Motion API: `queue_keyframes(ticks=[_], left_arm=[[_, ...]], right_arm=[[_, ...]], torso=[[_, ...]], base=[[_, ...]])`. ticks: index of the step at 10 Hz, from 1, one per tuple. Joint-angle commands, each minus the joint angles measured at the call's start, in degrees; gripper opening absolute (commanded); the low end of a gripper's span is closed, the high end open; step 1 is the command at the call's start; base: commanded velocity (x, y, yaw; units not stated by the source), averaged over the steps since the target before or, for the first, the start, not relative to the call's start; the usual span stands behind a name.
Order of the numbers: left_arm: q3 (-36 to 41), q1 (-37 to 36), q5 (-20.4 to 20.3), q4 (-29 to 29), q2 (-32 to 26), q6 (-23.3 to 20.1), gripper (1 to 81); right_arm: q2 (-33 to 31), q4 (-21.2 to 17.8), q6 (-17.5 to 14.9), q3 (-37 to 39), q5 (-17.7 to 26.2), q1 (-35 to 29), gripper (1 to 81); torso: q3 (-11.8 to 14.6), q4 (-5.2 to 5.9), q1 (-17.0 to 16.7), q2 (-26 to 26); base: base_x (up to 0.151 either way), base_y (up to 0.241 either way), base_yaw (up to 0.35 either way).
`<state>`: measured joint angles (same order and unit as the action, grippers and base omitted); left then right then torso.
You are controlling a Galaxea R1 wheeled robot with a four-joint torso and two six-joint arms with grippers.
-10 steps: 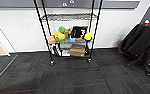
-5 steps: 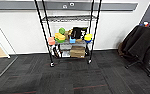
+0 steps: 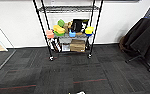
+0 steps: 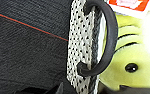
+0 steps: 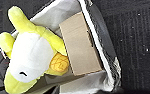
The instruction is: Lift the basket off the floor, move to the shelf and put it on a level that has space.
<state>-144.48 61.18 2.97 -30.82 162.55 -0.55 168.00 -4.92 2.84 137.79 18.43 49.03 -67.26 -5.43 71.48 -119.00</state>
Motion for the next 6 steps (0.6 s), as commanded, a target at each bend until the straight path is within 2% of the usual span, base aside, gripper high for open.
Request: queue_keyframes(ticks=[1, 2, 4, 6], left_arm=[[0.16, -5.67, 3.7, 0.06, -0.64, -0.07, 81.1], [0.25, -6.11, 3.71, 0.14, -0.47, -0.07, 81.1], [0.25, -6.38, 3.71, 0.14, -0.2, -0.07, 81.1], [0.34, -6.46, 3.71, 0.14, -0.2, -0.07, 81.1]], right_arm=[[-0.09, -1.67, 0.15, 0.8, 3.1, -7.23, 81.1], [-0.09, -1.75, 0.31, 1.5, 3.1, -8.02, 81.1], [-0.09, -1.75, 0.59, 3.17, 3.54, -8.72, 81.1], [-0.09, -1.67, 0.5, 4.58, 3.63, -8.81, 81.1]], torso=[[0.02, 0.0, 0.0, 0.0], [0.04, 0.0, 3.71, -5.71], [0.28, 0.0, 4.1, -6.41], [0.26, 0.0, 6.18, -9.71]], base=[[0.0, 0.0, 0.0], [0.0, 0.0, 0.0], [0.0, 0.0, 0.0], [0.0, 0.0, 0.0]])
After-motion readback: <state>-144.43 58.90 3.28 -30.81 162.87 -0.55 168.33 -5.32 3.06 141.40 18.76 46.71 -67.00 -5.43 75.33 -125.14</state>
